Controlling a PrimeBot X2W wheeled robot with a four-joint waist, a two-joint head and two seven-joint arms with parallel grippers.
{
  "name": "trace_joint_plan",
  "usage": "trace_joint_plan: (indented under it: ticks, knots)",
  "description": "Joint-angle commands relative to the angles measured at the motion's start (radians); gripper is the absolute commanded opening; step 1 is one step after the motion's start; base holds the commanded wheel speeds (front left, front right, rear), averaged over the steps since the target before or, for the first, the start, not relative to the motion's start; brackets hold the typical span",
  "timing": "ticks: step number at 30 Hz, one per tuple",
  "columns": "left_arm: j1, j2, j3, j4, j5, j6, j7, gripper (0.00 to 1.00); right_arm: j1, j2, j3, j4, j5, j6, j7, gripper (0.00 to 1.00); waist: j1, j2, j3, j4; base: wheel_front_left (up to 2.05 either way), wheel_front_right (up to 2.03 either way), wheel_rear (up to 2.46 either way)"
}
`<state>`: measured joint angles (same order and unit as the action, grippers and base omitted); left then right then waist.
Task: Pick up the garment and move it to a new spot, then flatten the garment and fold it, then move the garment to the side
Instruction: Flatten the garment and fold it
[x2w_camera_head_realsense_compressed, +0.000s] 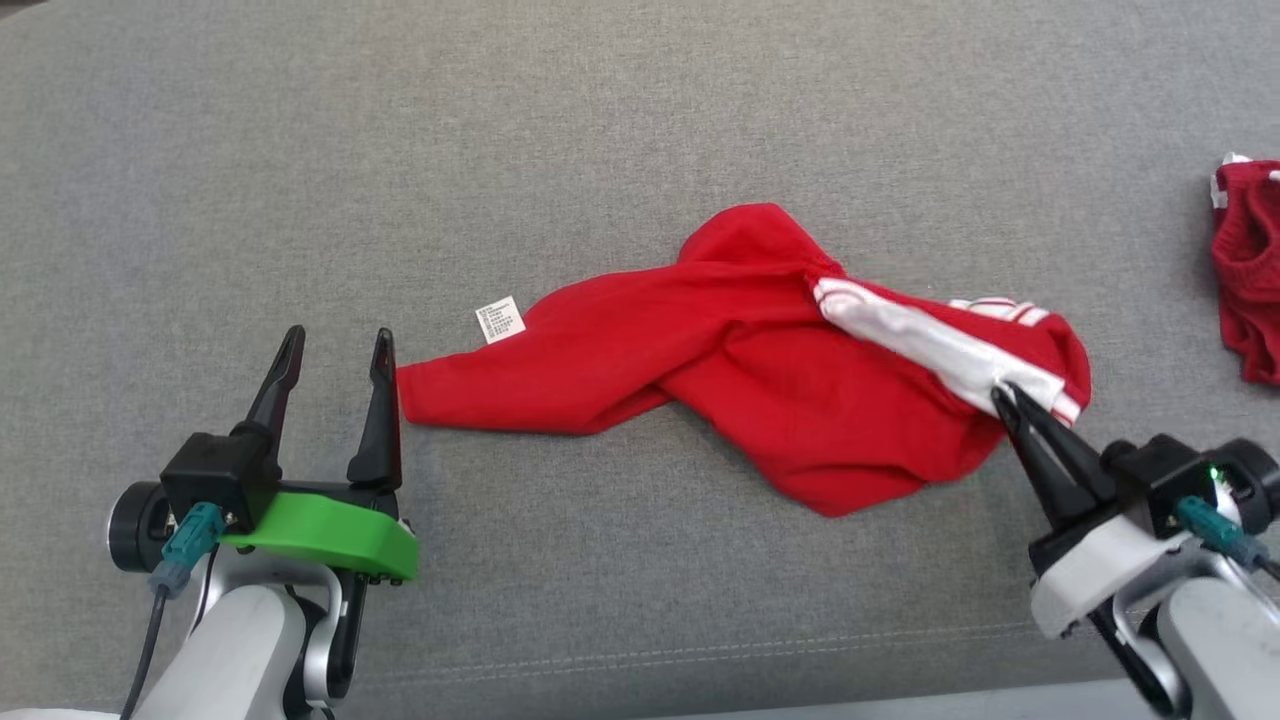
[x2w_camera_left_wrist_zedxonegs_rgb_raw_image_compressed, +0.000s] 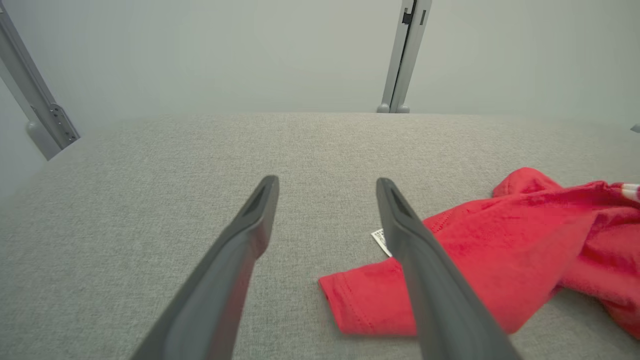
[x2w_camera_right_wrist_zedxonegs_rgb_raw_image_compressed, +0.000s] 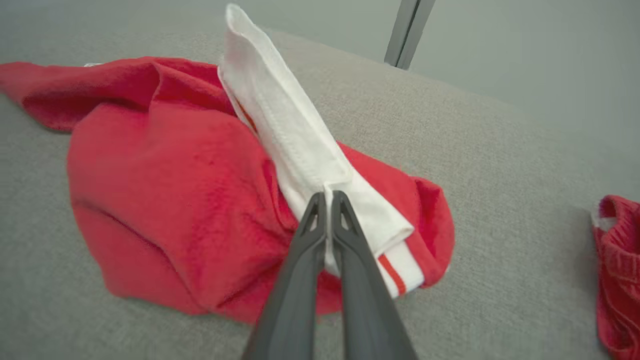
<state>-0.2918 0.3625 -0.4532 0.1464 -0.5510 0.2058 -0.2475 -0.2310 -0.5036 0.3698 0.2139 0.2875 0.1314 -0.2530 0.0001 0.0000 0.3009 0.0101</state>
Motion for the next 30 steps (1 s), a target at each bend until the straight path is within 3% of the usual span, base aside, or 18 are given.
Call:
trace_joint_plan:
  ticks: [1,3,4,5,6,18,22,30]
  knots:
    - [0.014,0.011,0.004,-0.005,-0.001,0.005,0.004,1.00,0.040,0.026,-0.019,-0.009,-0.005,-0.001,-0.008,0.00,-0.0001,0.0000,-0.005,-0.009,0.00,0.00,0.00]
    - [0.016,0.015,0.003,-0.010,-0.003,0.008,0.008,1.00,0.086,0.062,-0.037,-0.008,0.001,-0.001,-0.008,0.00,-0.0001,0.0000,-0.009,-0.014,0.00,0.00,0.00]
    - [0.018,0.017,0.003,-0.012,-0.004,0.008,0.010,1.00,0.103,0.082,-0.046,-0.008,0.012,-0.001,-0.009,0.33,-0.0001,0.0000,-0.011,-0.015,0.00,0.00,0.00]
    - [0.019,0.018,0.002,-0.015,-0.005,0.008,0.013,1.00,0.119,0.100,-0.052,-0.017,0.024,-0.001,-0.010,0.95,-0.0001,0.0000,-0.014,-0.016,0.00,0.00,0.00]
    - [0.020,0.019,0.001,-0.017,-0.006,0.008,0.013,1.00,0.135,0.114,-0.065,-0.024,0.035,-0.001,-0.011,1.00,-0.0001,0.0000,-0.018,-0.015,0.00,0.00,0.00]
    - [0.074,0.046,0.042,-0.054,-0.030,0.043,0.008,1.00,0.297,0.269,-0.224,-0.333,0.048,-0.001,-0.011,1.00,-0.0001,0.0000,-0.067,-0.021,0.00,0.00,0.00]
    - [0.090,0.056,0.061,-0.074,-0.024,0.058,0.000,1.00,0.274,0.319,-0.299,-0.321,0.044,-0.001,-0.011,1.00,-0.0001,0.0000,-0.095,-0.019,0.00,0.00,0.00]
    - [0.128,0.062,0.052,-0.074,-0.009,0.059,-0.003,1.00,0.246,0.336,-0.331,-0.245,0.020,-0.001,0.035,1.00,-0.0001,0.0000,-0.151,0.011,0.00,0.00,0.00]
